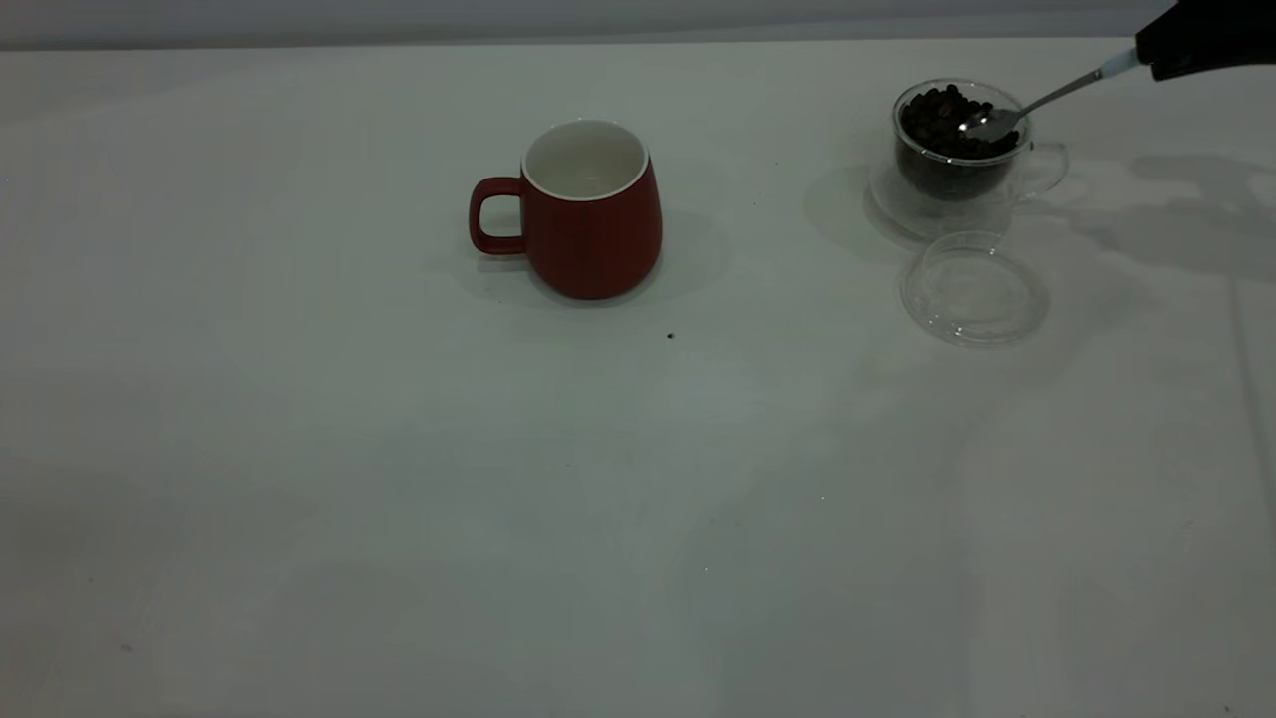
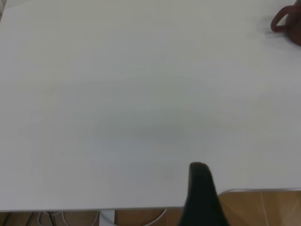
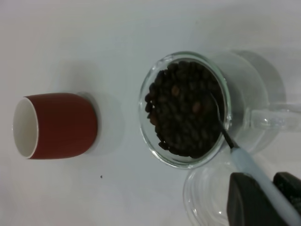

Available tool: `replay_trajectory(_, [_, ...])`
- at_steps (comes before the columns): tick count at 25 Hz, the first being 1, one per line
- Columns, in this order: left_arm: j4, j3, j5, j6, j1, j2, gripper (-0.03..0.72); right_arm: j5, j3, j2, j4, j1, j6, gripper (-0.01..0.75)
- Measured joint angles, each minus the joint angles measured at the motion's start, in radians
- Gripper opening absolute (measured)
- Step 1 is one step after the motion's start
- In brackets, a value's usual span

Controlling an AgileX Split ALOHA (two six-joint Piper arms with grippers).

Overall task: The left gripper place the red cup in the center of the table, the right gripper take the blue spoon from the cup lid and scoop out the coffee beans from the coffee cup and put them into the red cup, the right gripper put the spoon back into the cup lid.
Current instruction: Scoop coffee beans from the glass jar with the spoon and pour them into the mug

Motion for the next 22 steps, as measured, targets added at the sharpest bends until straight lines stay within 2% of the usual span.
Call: replay_trajectory(22, [0.0, 0.0, 0.0, 0.0, 0.0, 0.0, 0.587, 0.064, -0.002, 0.056, 0.047, -0.009, 0.003, 0.109])
